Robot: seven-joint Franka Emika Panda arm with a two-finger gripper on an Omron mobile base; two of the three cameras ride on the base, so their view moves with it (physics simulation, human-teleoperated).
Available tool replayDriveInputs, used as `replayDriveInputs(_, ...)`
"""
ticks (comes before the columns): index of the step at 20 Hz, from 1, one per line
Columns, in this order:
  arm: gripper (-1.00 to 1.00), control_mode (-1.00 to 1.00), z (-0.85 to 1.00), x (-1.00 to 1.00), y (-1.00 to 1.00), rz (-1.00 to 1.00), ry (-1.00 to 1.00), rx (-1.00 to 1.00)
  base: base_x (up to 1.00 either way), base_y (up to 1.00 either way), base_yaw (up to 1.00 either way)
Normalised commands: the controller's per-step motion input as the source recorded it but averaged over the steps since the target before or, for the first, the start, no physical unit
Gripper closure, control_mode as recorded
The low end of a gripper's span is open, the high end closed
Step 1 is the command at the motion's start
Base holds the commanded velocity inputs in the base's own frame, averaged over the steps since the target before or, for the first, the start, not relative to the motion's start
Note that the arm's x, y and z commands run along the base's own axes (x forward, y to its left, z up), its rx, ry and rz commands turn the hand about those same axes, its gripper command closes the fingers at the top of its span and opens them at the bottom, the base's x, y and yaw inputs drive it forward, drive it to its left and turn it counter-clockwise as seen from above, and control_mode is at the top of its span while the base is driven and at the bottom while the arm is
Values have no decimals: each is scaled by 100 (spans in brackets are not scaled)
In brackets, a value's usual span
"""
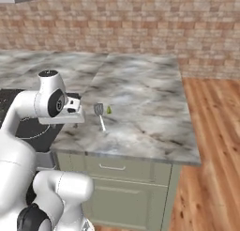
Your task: Put the squash and lemon wedge in the pot. Retrieve the spatula and lightly stir the vegetables in the pot.
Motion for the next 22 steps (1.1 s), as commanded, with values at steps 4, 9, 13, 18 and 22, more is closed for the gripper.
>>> replayDriveInputs(4, -100, 100, 0, 0, 0, 0, 0, 0, 87, 4, -11)
replayDriveInputs(9, -100, 100, 0, 0, 0, 0, 0, 0, 45, 0, -2)
replayDriveInputs(13, -100, 100, 0, 0, 0, 0, 0, 0, 0, 0, 0)
replayDriveInputs(18, -100, 100, 0, 0, 0, 0, 0, 0, 0, 0, 0)
replayDriveInputs(22, -100, 100, 0, 0, 0, 0, 0, 0, -1, 0, 0)
